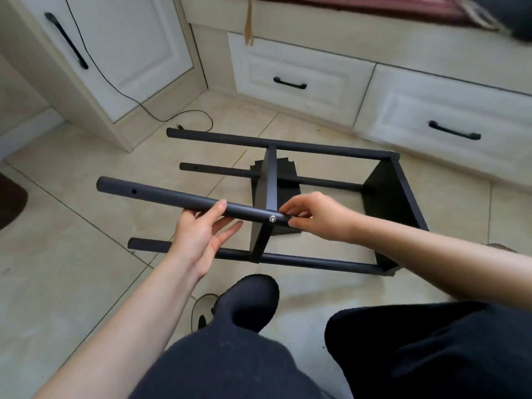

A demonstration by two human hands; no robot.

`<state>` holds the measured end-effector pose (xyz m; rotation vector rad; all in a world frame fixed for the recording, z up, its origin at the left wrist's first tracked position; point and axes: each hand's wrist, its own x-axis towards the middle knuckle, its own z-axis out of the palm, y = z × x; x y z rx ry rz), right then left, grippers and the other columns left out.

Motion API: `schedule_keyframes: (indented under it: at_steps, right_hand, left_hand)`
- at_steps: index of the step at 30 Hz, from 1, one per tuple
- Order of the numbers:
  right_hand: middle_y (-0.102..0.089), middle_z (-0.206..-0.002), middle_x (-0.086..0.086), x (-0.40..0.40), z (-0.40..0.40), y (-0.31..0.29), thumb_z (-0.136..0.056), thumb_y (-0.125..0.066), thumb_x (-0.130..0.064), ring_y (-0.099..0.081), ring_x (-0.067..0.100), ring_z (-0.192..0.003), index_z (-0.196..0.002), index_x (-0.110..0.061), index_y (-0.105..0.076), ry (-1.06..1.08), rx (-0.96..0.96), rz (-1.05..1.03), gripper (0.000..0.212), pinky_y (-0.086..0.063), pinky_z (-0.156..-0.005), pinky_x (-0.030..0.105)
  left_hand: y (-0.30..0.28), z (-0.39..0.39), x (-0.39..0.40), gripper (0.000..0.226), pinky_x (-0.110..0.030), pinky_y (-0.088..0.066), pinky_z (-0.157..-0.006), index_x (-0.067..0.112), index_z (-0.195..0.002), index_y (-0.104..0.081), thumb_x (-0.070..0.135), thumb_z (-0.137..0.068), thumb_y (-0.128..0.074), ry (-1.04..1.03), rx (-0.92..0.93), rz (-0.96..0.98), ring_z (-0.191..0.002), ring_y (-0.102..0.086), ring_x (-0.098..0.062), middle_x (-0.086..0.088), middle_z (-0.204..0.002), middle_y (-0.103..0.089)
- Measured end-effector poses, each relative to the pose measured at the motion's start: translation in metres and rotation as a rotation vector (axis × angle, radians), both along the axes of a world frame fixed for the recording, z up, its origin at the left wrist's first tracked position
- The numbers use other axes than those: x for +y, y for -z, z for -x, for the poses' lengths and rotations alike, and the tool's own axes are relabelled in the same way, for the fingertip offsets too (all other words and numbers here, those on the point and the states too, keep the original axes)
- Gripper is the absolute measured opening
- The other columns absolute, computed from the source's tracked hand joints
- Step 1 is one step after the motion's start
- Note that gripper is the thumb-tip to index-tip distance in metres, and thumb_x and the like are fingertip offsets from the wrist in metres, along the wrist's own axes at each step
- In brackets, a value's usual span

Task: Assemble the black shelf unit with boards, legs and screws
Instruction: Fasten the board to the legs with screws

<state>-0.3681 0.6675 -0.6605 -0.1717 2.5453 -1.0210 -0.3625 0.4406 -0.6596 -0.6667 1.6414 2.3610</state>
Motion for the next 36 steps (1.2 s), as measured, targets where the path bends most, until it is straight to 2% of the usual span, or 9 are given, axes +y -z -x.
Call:
schedule_keyframes:
  at_steps: [2,5,9,17,21,25,29,32,36]
  right_hand:
    - [-0.066,-0.118,-0.002,0.008,-0.001,-0.018,-0.094,-0.064,-0.016,-0.064,0.015,-0.105,-0.128,-0.022,-0.062,-0.013,0.037,-0.043,0.035,-0.053,-0.089,0.026]
    - [-0.062,-0.111,-0.008,0.028,-0.008,-0.04,-0.093,-0.064,-0.014,-0.059,0.009,-0.101,-0.133,-0.027,-0.055,-0.048,0.075,-0.122,0.043,-0.046,-0.085,0.021]
    - [-0.064,-0.116,-0.004,0.057,-0.018,-0.062,-0.094,-0.061,-0.013,-0.062,0.014,-0.104,-0.134,-0.029,-0.053,-0.029,0.077,-0.211,0.044,-0.048,-0.086,0.023]
    - [-0.064,-0.118,0.001,0.071,-0.034,-0.085,-0.096,-0.06,-0.016,-0.064,0.017,-0.104,-0.124,-0.027,-0.052,0.056,0.07,-0.114,0.031,-0.055,-0.093,0.035]
    - [-0.06,-0.113,-0.002,0.072,-0.044,-0.093,-0.096,-0.06,-0.015,-0.063,0.017,-0.104,-0.12,-0.026,-0.048,0.115,0.06,-0.055,0.029,-0.055,-0.09,0.033]
    - [-0.058,-0.113,-0.001,0.078,-0.056,-0.099,-0.093,-0.064,-0.016,-0.063,0.019,-0.103,-0.112,-0.025,-0.048,0.191,0.039,-0.027,0.026,-0.058,-0.083,0.035]
    - [-0.059,-0.108,-0.001,0.086,-0.073,-0.097,-0.09,-0.068,-0.018,-0.063,0.019,-0.098,-0.106,-0.022,-0.051,0.292,0.032,0.025,0.024,-0.06,-0.076,0.032]
    - [-0.065,-0.107,0.004,0.092,-0.083,-0.098,-0.091,-0.068,-0.021,-0.066,0.019,-0.095,-0.103,-0.018,-0.059,0.376,0.005,0.129,0.014,-0.062,-0.073,0.032]
    - [-0.07,-0.106,0.0,0.105,-0.091,-0.106,-0.09,-0.069,-0.022,-0.064,0.007,-0.088,-0.104,-0.02,-0.065,0.35,-0.003,0.119,0.015,-0.051,-0.069,0.016]
  left_hand:
    - [-0.015,0.003,0.008,0.04,-0.053,-0.057,-0.095,0.005,-0.134,-0.048,0.006,-0.097,-0.061,0.018,0.052,0.022,-0.115,-0.066,-0.032,-0.015,-0.125,-0.061]
    - [-0.036,0.007,0.023,0.031,-0.048,-0.061,-0.087,0.009,-0.125,-0.052,0.008,-0.096,-0.062,0.054,0.129,0.051,-0.109,-0.07,-0.028,-0.013,-0.12,-0.065]
    - [-0.064,0.011,0.043,0.024,-0.046,-0.062,-0.082,0.011,-0.116,-0.055,0.008,-0.095,-0.063,0.158,0.219,0.083,-0.104,-0.073,-0.026,-0.014,-0.115,-0.069]
    - [-0.126,0.028,0.073,0.03,-0.039,-0.063,-0.075,0.011,-0.12,-0.053,0.009,-0.093,-0.067,0.349,0.33,0.264,-0.105,-0.072,-0.029,-0.012,-0.115,-0.067]
    - [-0.157,0.031,0.095,0.032,-0.035,-0.063,-0.07,0.011,-0.12,-0.053,0.008,-0.093,-0.068,0.455,0.354,0.356,-0.104,-0.071,-0.026,-0.012,-0.117,-0.067]
    - [-0.181,0.023,0.126,0.023,-0.03,-0.062,-0.059,0.021,-0.107,-0.052,0.009,-0.094,-0.068,0.512,0.366,0.424,-0.1,-0.069,-0.025,-0.008,-0.111,-0.064]
    - [-0.19,0.006,0.156,0.027,-0.032,-0.063,-0.061,0.025,-0.107,-0.047,0.011,-0.096,-0.067,0.552,0.417,0.459,-0.098,-0.065,-0.02,-0.002,-0.106,-0.058]
    - [-0.187,-0.007,0.165,0.026,-0.035,-0.064,-0.068,0.03,-0.099,-0.047,0.014,-0.096,-0.068,0.597,0.504,0.581,-0.093,-0.066,-0.016,0.001,-0.1,-0.06]
    - [-0.181,-0.019,0.161,0.026,-0.038,-0.064,-0.074,0.032,-0.096,-0.047,0.02,-0.094,-0.07,0.677,0.596,0.705,-0.093,-0.067,-0.017,-0.001,-0.096,-0.059]
